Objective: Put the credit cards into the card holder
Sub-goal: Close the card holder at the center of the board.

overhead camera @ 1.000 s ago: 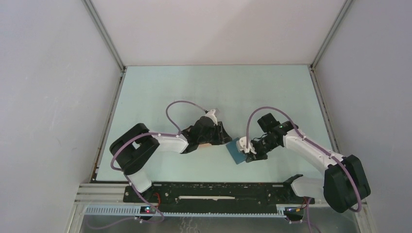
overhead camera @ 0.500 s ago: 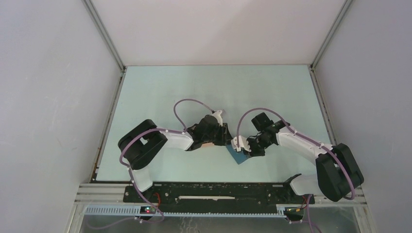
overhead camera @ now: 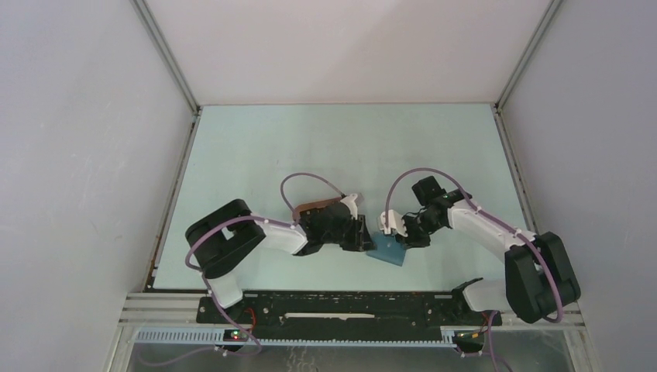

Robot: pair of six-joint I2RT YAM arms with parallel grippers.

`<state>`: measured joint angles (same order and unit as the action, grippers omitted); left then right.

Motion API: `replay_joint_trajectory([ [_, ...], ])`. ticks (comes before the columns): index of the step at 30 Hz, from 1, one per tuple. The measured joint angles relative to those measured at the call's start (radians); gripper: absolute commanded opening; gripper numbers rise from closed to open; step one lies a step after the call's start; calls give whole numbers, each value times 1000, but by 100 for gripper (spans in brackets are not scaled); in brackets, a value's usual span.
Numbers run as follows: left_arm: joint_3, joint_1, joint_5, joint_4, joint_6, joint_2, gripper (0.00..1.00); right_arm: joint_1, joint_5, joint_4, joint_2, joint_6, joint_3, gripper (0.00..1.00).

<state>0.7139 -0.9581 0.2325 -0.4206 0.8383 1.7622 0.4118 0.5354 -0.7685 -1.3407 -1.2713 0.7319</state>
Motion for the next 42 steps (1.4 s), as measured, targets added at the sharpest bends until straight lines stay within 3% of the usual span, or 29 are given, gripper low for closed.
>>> replay_joint_trajectory([
  [9, -85, -17, -125, 99, -1, -209, 41, -48, 201, -31, 143, 32, 0, 51],
  [15, -84, -17, -143, 85, -28, -275, 35, -16, 201, 56, 141, 130, 2, 46],
  [21, -29, -19, -90, 60, -37, -172, 30, -10, 141, 114, 81, 206, 8, 46],
  [27, 24, -20, -54, 28, -37, -73, 29, -10, 91, 156, 50, 244, 12, 42],
  [42, 37, -20, -46, 36, -38, -21, 29, -3, 26, 195, -16, 285, 29, 32],
])
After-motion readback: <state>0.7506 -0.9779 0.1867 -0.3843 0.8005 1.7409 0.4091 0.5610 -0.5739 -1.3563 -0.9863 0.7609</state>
